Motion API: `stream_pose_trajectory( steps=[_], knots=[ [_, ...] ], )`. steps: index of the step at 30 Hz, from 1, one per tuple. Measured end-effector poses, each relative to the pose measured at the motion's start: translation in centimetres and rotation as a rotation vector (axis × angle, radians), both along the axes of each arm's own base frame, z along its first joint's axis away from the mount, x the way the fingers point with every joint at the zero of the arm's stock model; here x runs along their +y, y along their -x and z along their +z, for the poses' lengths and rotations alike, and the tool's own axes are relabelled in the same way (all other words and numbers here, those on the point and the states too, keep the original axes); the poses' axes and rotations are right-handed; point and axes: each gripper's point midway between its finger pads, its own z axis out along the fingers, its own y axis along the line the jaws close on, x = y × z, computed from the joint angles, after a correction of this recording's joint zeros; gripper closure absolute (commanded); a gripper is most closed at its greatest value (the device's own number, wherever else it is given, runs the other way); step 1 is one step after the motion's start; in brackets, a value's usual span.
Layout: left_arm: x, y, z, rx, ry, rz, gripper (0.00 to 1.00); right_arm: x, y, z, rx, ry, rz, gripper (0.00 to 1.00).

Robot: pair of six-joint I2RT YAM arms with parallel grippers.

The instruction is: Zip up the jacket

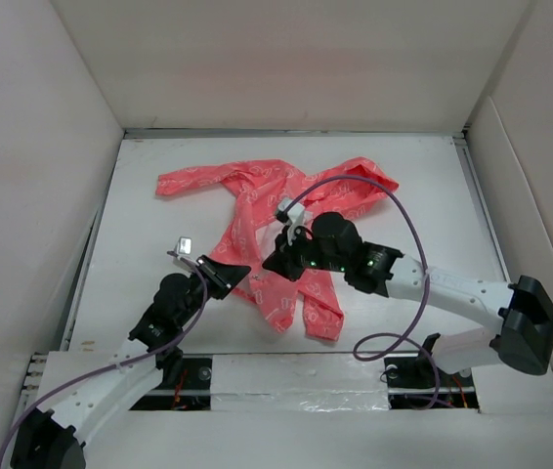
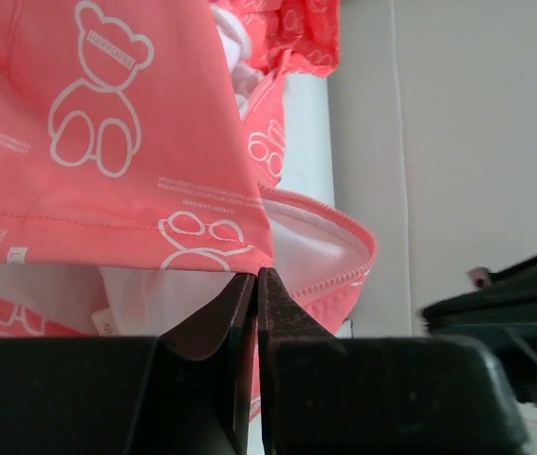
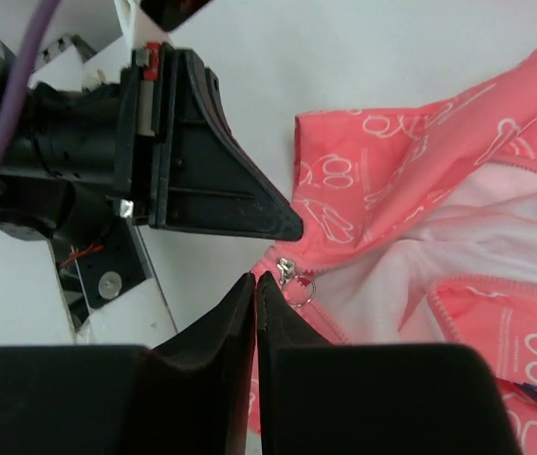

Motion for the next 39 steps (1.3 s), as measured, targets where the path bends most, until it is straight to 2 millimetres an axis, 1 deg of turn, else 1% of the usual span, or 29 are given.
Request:
stream_pose_trajectory(
  steps=[1,2,3,5,6,8,11,16,18,25,29,32,33,35,37,39],
  knots=[
    [0.0,0.0,0.2,-0.009,0.006,0.0,1.0,0.0,0.1,-0.5,0.017,0.011,0.0,0.9],
    [0.0,0.0,0.5,-0.02,0.013,-0.001,1.0,0.1,0.1,-1.1,0.032,0.025,-0.001,0.86],
    [0.0,0.0,0.7,-0.03,0.019,-0.003,1.0,0.1,0.1,-1.9,0.052,0.042,-0.002,0.77],
    [-0.1,0.1,1.0,-0.046,0.03,-0.005,1.0,0.2,0.1,-3.6,0.088,0.079,-0.007,0.71],
    [-0.1,0.1,1.1,-0.052,0.034,-0.006,1.0,0.2,0.1,-4.3,0.101,0.095,-0.008,0.66],
    [-0.1,0.2,1.2,-0.06,0.039,-0.01,1.0,0.2,0.1,-5.2,0.124,0.117,-0.012,0.62],
    [-0.2,0.2,1.5,-0.07,0.046,-0.015,1.0,0.2,0.1,-5.6,0.133,0.125,-0.014,0.57],
    [-0.4,0.4,1.8,-0.078,0.053,-0.029,1.0,0.1,-0.1,-5.7,0.136,0.128,-0.021,0.55],
    [-0.4,0.4,1.9,-0.081,0.056,-0.034,1.0,0.0,-0.3,-6.0,0.139,0.133,-0.024,0.52],
    [-0.6,0.6,2.0,-0.084,0.058,-0.049,1.0,0.1,-0.7,-6.5,0.16,0.123,0.004,0.51],
    [-0.7,0.6,1.9,-0.086,0.055,-0.057,1.0,0.6,-0.4,-6.1,0.156,0.096,0.059,0.52],
    [-0.8,0.6,1.9,-0.085,0.054,-0.061,1.0,0.9,0.2,-5.6,0.159,0.073,0.105,0.54],
    [-0.8,0.6,1.9,-0.085,0.054,-0.061,1.0,1.0,0.4,-5.5,0.161,0.066,0.118,0.56],
    [-0.8,0.6,1.9,-0.087,0.055,-0.061,1.0,1.1,0.7,-5.3,0.166,0.059,0.139,0.57],
    [-0.8,0.6,1.9,-0.087,0.055,-0.061,1.0,1.2,0.9,-5.3,0.17,0.056,0.149,0.56],
    [-0.8,0.6,2.0,-0.088,0.055,-0.061,1.0,1.2,1.0,-5.3,0.172,0.055,0.155,0.53]
  ],
)
